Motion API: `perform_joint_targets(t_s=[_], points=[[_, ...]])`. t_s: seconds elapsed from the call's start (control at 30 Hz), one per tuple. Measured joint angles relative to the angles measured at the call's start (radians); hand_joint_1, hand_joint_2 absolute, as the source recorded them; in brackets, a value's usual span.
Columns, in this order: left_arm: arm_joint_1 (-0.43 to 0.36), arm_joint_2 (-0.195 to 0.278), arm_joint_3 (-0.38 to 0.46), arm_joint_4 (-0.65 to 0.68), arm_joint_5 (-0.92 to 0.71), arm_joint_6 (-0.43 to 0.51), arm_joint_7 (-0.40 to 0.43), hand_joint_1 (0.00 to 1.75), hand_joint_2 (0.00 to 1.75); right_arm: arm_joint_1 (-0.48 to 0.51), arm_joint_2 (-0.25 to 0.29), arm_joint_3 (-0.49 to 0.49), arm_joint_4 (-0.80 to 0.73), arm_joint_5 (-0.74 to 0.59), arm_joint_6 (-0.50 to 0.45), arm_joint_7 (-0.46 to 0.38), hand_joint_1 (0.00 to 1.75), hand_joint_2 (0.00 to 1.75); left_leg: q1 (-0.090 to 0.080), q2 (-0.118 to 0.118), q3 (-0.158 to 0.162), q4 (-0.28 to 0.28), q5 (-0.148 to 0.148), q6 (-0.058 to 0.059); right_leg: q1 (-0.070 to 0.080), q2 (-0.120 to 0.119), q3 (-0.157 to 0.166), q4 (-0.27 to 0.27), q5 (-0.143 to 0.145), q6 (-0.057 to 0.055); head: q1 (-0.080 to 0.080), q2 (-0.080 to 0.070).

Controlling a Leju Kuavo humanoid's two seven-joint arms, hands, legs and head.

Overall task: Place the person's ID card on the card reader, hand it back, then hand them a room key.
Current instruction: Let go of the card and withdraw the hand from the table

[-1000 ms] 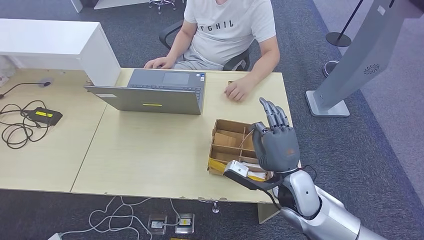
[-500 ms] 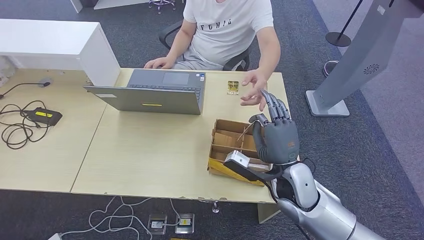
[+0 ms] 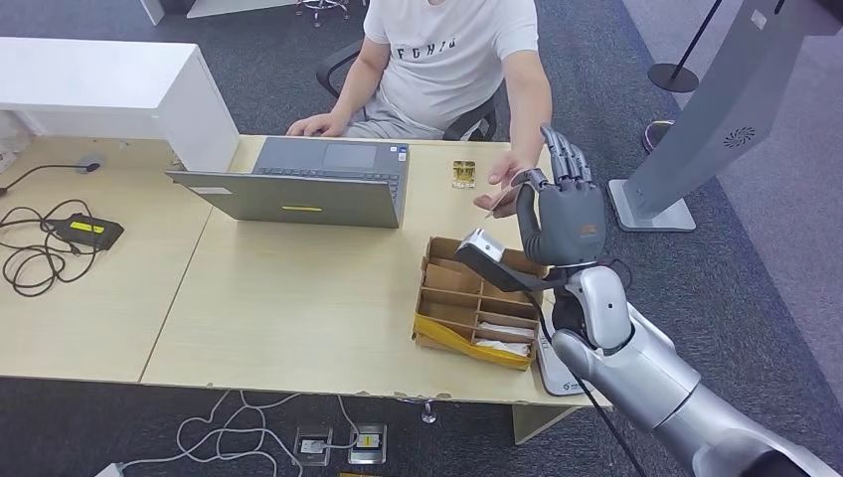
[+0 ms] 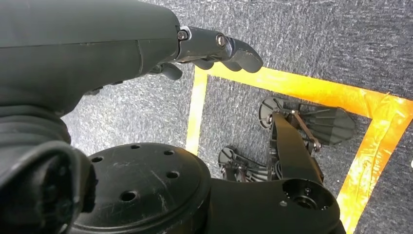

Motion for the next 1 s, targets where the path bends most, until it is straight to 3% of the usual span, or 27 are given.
perform_joint_targets(t_s=[0.6, 0.73, 0.77, 0.9, 1.0], points=[[0.0, 0.003, -0.015, 0.0, 0.0, 0.0, 0.0, 0.0, 0.0, -0.031, 0.036, -0.001, 0.087, 0.0, -0.005, -0.001, 1.73, 1.75, 0.0, 0.0, 0.0, 0.0, 0.0, 0.0, 0.0, 0.0, 0.0, 0.0, 0.0, 0.0, 0.0, 0.0], [0.0, 0.003, -0.015, 0.0, -0.002, -0.003, 0.002, 0.0, 0.0, -0.035, 0.044, -0.001, 0.115, 0.0, -0.014, -0.002, 0.04, 1.75, 0.0, 0.0, 0.0, 0.0, 0.0, 0.0, 0.0, 0.0, 0.0, 0.0, 0.0, 0.0, 0.0, 0.0], [0.0, 0.003, -0.015, 0.0, -0.004, -0.004, 0.004, 0.0, 0.0, -0.035, 0.044, -0.001, 0.121, 0.002, -0.017, 0.001, 0.0, 1.75, 0.0, 0.0, 0.0, 0.0, 0.0, 0.0, 0.0, 0.0, 0.0, 0.0, 0.0, 0.0, 0.0, 0.0], [0.0, 0.004, -0.02, 0.0, -0.01, -0.006, 0.008, 0.0, 0.0, -0.035, 0.044, -0.002, 0.14, 0.029, -0.046, 0.022, 0.0, 0.0, 0.0, 0.0, 0.0, 0.0, 0.0, 0.0, 0.0, 0.0, 0.0, 0.0, 0.0, 0.0, 0.0, 0.0], [0.0, 0.004, -0.025, 0.0, -0.01, -0.006, 0.008, 0.0, 0.0, -0.035, 0.044, -0.003, 0.15, 0.037, -0.048, 0.027, 0.0, 0.0, 0.0, 0.0, 0.0, 0.0, 0.0, 0.0, 0.0, 0.0, 0.0, 0.0, 0.0, 0.0, 0.0, 0.0]])
